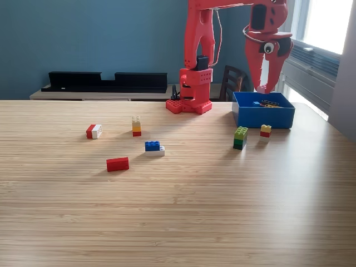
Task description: Grasp a lego block and put it in the bin.
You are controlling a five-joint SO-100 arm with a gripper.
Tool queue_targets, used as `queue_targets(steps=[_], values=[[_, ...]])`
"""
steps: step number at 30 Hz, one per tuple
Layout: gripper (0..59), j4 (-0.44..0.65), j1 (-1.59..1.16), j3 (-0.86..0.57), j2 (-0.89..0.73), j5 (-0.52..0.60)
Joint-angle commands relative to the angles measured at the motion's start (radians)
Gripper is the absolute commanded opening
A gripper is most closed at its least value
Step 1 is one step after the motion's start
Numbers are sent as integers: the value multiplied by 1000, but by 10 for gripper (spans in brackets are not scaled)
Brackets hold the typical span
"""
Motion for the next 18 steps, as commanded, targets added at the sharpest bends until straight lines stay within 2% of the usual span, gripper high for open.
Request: queue_targets(steps=[1, 8, 16, 17, 18], values=[[0, 14, -179, 14, 86, 46], [0, 14, -331, 52, 84, 49], [2, 12, -360, 89, 84, 2], [39, 12, -360, 95, 84, -5], [167, 12, -360, 103, 84, -14]])
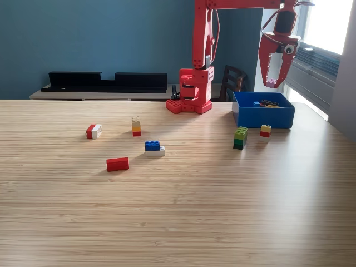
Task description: Grasp a lego block and put it in the bin.
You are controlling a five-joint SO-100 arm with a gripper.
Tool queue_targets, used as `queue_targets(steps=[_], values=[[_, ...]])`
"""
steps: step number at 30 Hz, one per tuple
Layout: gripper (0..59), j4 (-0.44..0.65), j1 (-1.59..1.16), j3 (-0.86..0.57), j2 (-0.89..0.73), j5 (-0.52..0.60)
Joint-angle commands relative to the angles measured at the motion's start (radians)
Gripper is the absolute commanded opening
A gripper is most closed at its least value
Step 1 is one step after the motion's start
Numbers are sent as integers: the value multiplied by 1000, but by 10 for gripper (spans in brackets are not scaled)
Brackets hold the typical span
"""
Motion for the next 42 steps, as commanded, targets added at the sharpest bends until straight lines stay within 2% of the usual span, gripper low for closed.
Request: queue_targets(steps=[1, 2, 3, 4, 7, 11, 14, 18, 22, 24, 33, 42], values=[[304, 12, -9, 12, 84, -40], [410, 12, -9, 20, 84, -51], [469, 12, -9, 28, 84, -60], [491, 12, -9, 31, 84, -66], [492, 12, -9, 31, 86, -72], [436, 12, 3, -2, 87, -48], [362, 12, 46, -38, 94, -20], [212, 12, 184, -94, 97, 31], [24, 12, 394, -153, 98, 64], [5, 12, 505, -181, 97, 64], [1, 9, 911, -218, 92, -60], [1, 8, 1037, -212, 91, -115]])
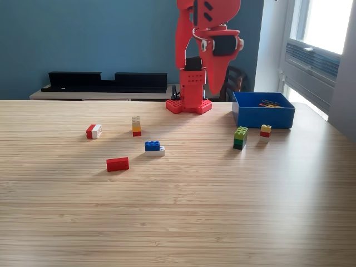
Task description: Grasp a lego block and put it in the bin.
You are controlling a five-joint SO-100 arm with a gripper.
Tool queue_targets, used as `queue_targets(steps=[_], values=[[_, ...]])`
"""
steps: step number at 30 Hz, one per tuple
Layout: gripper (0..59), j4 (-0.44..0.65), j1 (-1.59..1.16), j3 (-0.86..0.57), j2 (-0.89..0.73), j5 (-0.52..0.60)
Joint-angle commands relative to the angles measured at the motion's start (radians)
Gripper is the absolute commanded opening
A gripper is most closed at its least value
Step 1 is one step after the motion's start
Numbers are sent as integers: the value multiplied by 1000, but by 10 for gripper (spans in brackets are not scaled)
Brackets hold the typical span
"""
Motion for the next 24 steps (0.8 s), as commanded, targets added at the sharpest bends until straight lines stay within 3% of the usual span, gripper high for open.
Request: queue_targets(steps=[1, 12, 24], values=[[1, 8, 31, -55, 86, -15], [1, -17, 48, -46, 84, -9], [1, -244, 38, 98, 83, -71]])
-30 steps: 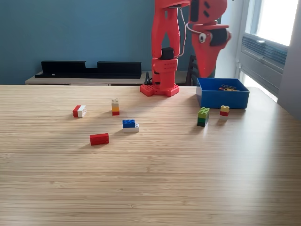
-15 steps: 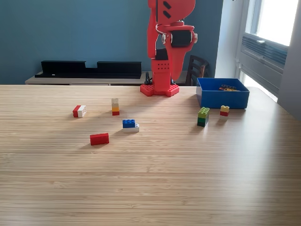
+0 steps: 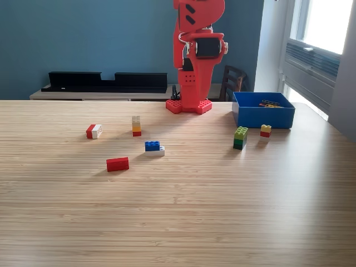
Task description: Grasp a lego block and put it in the bin.
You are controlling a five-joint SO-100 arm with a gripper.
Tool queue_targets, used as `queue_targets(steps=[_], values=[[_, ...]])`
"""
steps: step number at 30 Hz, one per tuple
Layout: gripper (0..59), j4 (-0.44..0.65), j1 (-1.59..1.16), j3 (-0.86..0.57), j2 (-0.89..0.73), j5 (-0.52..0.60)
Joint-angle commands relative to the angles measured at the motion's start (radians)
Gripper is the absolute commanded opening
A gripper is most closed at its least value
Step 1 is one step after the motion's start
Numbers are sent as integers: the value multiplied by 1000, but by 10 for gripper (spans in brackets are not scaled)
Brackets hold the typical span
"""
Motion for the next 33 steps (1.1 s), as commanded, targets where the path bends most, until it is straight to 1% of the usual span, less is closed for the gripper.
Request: queue_targets(steps=[1, 7, 12, 16, 22, 29, 30, 32, 33], values=[[1, -80, -57, 38, 83, -32], [1, -80, -178, 69, 83, -80], [1, -80, -235, 118, 83, -184], [1, -81, -293, 152, 84, -239], [1, -81, -449, 156, 84, -241], [7, -83, -566, 107, 83, -224], [50, -81, -572, 101, 81, -230], [160, -81, -584, 94, 80, -247], [205, -81, -589, 91, 78, -258]])
